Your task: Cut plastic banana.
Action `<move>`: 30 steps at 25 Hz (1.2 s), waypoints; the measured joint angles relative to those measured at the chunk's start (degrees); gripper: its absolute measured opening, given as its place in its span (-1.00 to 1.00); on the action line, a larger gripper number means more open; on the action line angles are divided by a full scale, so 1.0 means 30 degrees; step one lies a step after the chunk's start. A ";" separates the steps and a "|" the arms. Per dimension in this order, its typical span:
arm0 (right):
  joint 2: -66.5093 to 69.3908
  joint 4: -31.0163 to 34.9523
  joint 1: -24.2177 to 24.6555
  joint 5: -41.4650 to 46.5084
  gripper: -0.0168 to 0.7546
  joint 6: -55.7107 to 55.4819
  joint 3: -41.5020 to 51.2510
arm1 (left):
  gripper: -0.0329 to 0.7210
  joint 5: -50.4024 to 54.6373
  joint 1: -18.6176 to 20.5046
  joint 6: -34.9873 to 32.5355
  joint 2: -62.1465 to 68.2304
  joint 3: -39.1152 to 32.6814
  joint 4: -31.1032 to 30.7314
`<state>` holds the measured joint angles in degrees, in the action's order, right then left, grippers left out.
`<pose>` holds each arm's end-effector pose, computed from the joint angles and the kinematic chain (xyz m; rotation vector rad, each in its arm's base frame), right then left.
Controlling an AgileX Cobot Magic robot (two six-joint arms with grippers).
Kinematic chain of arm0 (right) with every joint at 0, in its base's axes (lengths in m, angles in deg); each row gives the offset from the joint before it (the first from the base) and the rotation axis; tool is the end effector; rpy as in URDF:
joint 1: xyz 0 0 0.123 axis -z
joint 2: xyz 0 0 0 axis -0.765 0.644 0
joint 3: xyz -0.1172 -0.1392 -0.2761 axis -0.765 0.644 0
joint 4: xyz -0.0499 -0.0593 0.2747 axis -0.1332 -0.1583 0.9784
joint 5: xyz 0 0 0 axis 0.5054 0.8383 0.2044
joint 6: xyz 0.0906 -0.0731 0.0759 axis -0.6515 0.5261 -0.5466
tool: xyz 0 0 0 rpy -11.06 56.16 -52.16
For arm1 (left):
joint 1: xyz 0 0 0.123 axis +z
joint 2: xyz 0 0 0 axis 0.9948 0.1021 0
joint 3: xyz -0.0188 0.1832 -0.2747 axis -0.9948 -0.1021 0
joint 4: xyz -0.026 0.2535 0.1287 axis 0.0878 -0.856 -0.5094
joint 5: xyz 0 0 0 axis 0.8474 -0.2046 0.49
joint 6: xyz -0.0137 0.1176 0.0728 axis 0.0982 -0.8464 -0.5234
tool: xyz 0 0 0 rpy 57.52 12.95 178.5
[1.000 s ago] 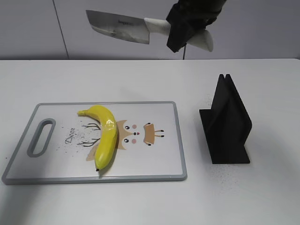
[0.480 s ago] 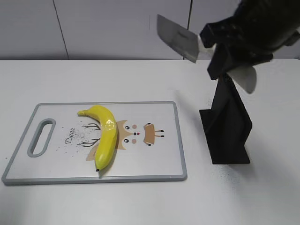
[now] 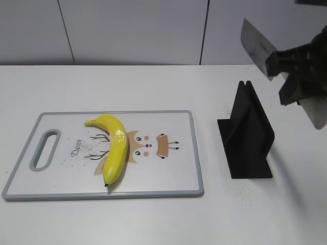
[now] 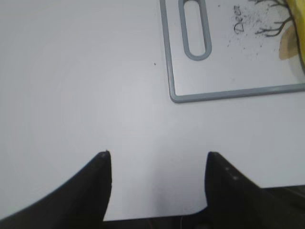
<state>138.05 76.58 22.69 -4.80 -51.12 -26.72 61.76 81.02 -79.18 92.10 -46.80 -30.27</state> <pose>0.2700 0.1288 0.2993 0.0136 2.6756 0.2223 0.0928 -0.0146 0.2778 0.2482 2.4700 -0.0568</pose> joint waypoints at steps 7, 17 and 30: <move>-0.0005 -0.0177 0.0000 -0.1057 -0.54 -0.0335 0.1644 | 0.66 -0.0307 0.0000 0.0000 -0.5850 -0.1825 -0.0054; -0.0021 -0.0268 0.0000 -0.2630 -0.54 -0.0896 0.3277 | 0.66 -0.0090 0.0000 0.0000 -0.9809 -0.2042 -0.0061; 0.2101 0.0274 0.0000 -0.3539 -0.54 -0.1000 0.4036 | 0.65 -0.0046 0.0000 0.0000 -0.9809 -0.2168 -0.0018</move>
<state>144.35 77.40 22.69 -15.41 -54.12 -14.61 61.63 81.02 -79.18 62.67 -53.31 -30.32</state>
